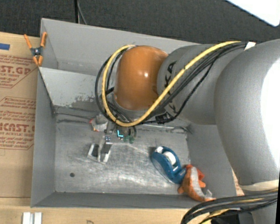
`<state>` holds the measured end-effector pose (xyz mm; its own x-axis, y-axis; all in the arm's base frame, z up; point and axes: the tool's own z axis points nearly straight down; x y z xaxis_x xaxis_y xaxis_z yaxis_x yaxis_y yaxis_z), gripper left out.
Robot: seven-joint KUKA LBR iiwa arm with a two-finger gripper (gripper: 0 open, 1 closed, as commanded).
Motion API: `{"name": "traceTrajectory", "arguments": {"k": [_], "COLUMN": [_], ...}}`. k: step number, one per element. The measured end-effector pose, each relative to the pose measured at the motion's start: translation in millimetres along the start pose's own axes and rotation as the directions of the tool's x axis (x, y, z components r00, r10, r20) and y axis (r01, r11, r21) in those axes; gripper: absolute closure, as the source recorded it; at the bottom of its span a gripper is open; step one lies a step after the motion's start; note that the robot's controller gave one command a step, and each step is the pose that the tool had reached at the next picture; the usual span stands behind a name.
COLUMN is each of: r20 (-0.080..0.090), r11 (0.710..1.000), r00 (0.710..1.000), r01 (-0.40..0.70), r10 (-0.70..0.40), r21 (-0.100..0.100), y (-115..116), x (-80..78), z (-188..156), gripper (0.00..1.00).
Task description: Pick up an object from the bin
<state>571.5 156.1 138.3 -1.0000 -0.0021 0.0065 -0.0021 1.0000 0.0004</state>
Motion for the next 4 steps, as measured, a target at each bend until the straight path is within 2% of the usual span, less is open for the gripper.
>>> {"name": "traceTrajectory", "arguments": {"k": [1,2,3,4], "r20": [0.008,0.008,0.007,0.017], "r11": [1.000,1.000,1.000,0.990], "r00": [1.000,1.000,1.000,0.990], "r01": [-0.002,-0.002,-0.002,0.143], "r10": [0.002,0.002,0.002,-0.143], "r21": [-0.001,-0.001,-0.001,0.001], "y": [-1,-1,-1,5], "x": [-2.1,-2.1,-2.1,-1.4], "z": [-5,-5,-5,20], "gripper": [1.00,0.00,0.00,0.00]}}
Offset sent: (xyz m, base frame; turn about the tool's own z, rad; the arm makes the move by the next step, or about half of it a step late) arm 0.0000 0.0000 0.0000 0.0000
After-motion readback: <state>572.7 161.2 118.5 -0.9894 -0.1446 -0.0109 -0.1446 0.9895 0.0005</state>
